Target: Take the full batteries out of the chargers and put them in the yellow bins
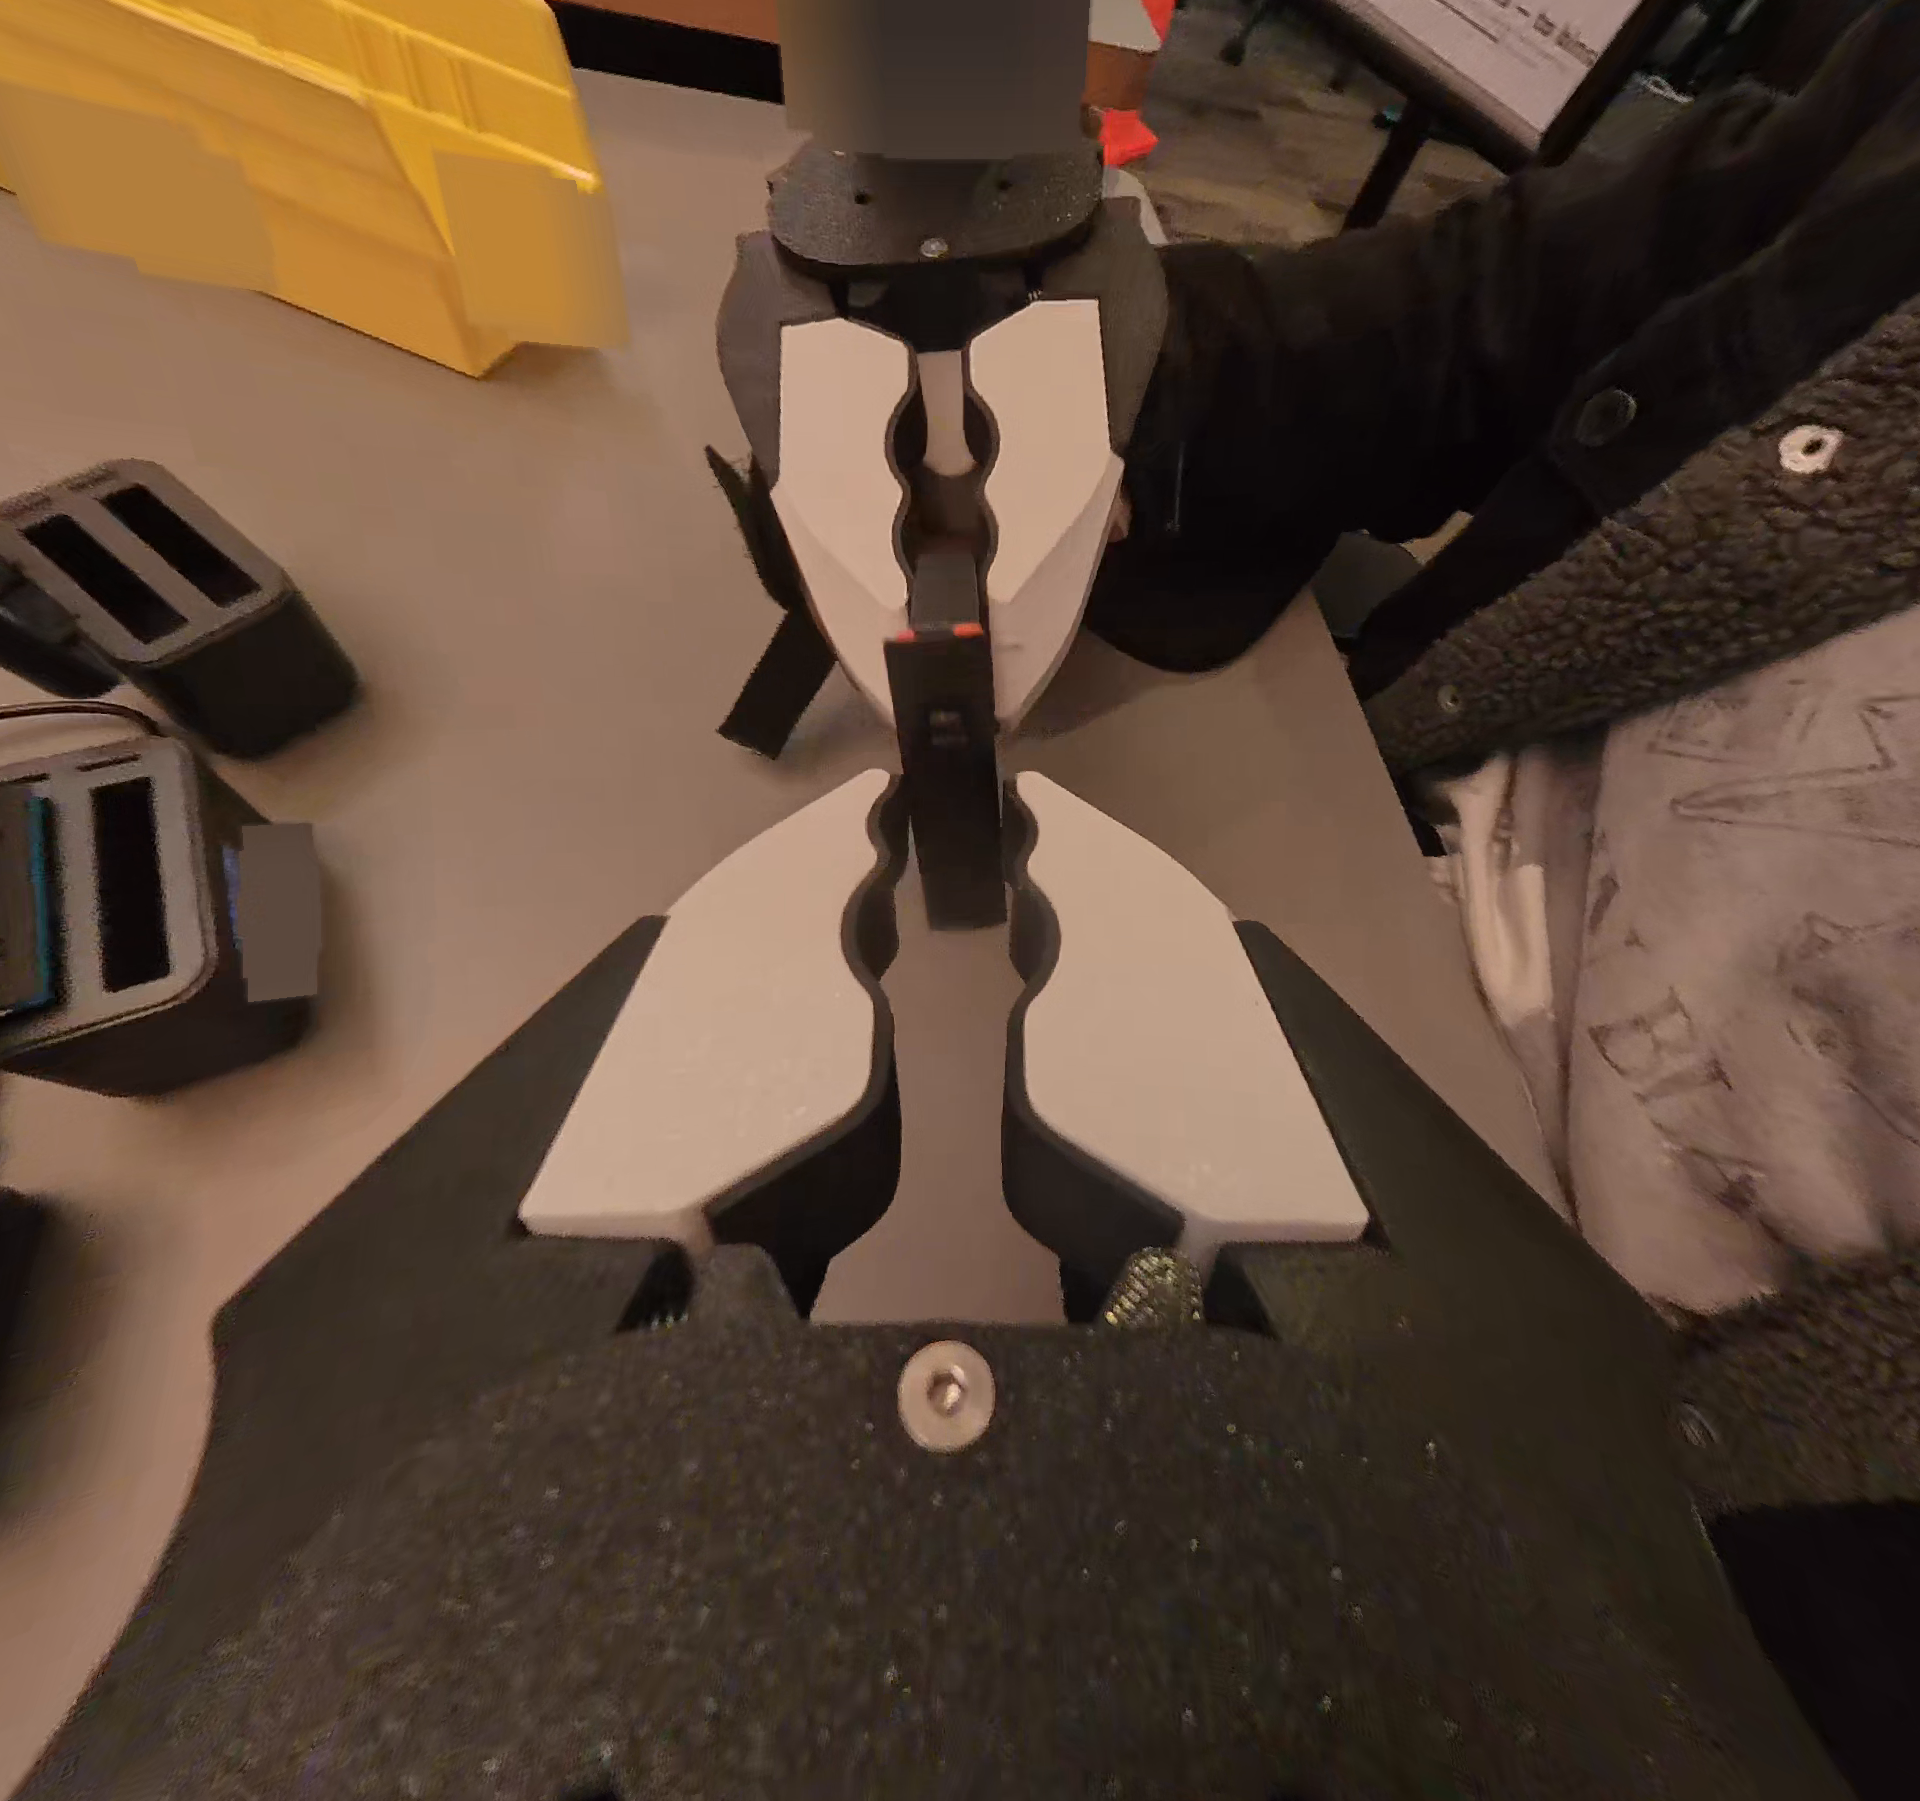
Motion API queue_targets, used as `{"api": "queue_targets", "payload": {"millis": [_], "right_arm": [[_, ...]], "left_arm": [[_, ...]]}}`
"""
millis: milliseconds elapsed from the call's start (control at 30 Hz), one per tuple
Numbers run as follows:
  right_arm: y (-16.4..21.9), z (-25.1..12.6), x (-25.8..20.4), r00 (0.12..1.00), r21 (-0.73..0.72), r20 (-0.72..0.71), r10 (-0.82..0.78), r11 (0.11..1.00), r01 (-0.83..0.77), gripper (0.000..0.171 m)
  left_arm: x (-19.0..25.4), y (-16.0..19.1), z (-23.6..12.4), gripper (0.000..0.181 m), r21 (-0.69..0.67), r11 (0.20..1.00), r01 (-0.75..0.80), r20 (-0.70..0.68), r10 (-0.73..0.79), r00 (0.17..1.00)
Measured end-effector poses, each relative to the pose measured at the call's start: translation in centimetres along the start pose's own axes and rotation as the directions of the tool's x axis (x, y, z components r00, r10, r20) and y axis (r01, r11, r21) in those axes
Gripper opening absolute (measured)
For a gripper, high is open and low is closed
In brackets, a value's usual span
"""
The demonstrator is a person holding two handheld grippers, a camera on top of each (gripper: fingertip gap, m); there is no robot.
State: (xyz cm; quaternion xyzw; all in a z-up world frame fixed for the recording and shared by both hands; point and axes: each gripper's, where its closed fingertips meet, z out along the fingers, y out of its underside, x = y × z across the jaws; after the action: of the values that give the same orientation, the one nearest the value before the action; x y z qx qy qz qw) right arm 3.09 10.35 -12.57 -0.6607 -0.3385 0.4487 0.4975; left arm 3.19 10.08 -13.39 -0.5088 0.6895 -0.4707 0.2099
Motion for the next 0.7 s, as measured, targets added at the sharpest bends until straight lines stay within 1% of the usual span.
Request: {"api": "queue_targets", "payload": {"millis": [133,267,300,333,400,433,533,633,700], "right_arm": [[-1.4,-1.3,1.1,0.999,0.097,-0.035,0.017,0.995,-0.014,0.010],[-1.7,-2.1,2.3,0.997,0.132,-0.077,0.029,0.991,-0.018,0.011],[-1.6,-2.3,2.8,0.995,0.129,-0.094,0.037,0.991,-0.024,0.012],[-1.4,-2.6,3.5,0.992,0.117,-0.123,0.039,0.993,-0.025,0.015],[-0.8,-3.6,5.2,0.980,0.077,-0.197,0.030,0.997,-0.015,0.028],[-0.3,-4.2,6.0,0.972,0.045,-0.232,0.023,0.999,-0.013,0.030],[0.9,-5.8,8.3,0.937,-0.026,-0.348,-0.023,1.000,0.015,0.030],[1.8,-6.8,9.9,0.906,-0.076,-0.421,-0.045,0.997,0.014,0.030],[2.2,-7.0,10.4,0.901,-0.087,-0.432,-0.035,0.996,-0.003,0.030]], "left_arm": [[-1.3,-1.0,0.2,0.015,0.007,1.000,-0.014,0.078,0.013,0.997],[-2.7,-1.6,0.5,0.015,-0.056,0.998,0.018,0.130,-0.011,0.991],[-3.2,-1.7,0.5,0.015,-0.089,0.996,0.022,0.138,-0.009,0.990],[-4.0,-2.0,0.4,0.015,-0.122,0.992,0.018,0.161,0.002,0.987],[-6.1,-2.7,0.0,0.015,-0.179,0.983,0.038,0.212,0.001,0.977],[-7.2,-3.0,-0.2,0.015,-0.211,0.976,0.055,0.235,-0.004,0.972],[-11.4,-2.9,-0.6,0.015,-0.328,0.939,0.100,0.335,0.016,0.942],[-14.4,-1.3,-0.3,0.015,-0.431,0.886,0.169,0.365,0.000,0.931],[-15.7,-0.1,0.1,0.015,-0.483,0.851,0.206,0.359,-0.021,0.933]]}}
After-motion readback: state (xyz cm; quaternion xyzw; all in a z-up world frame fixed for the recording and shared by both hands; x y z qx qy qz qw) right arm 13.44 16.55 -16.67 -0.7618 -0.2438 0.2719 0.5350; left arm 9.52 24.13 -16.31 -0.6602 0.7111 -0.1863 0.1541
